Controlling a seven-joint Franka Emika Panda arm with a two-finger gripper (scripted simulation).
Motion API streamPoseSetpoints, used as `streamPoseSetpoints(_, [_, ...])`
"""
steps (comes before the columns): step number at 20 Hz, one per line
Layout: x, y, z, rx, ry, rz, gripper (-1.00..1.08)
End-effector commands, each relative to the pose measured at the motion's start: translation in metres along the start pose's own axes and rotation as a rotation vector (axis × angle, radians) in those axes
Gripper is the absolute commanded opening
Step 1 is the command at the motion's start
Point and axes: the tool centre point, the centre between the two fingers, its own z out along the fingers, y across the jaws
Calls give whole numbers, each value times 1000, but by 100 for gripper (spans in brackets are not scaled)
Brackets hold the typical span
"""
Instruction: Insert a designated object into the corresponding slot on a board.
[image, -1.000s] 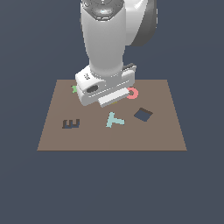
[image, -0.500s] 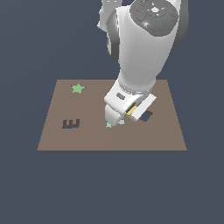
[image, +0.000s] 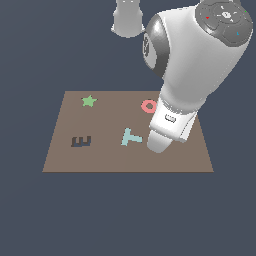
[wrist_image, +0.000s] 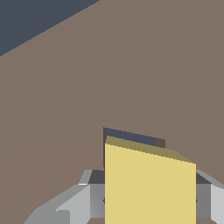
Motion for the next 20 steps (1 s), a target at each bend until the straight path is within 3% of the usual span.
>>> streamPoseSetpoints(1, [4, -1, 0, 0, 0, -20, -100])
streamPoseSetpoints(10, [4, -2, 10, 0, 0, -21, -100])
streamPoseSetpoints(11, [4, -2, 10, 0, 0, -21, 100])
streamPoseSetpoints(20, [4, -2, 10, 0, 0, -21, 100])
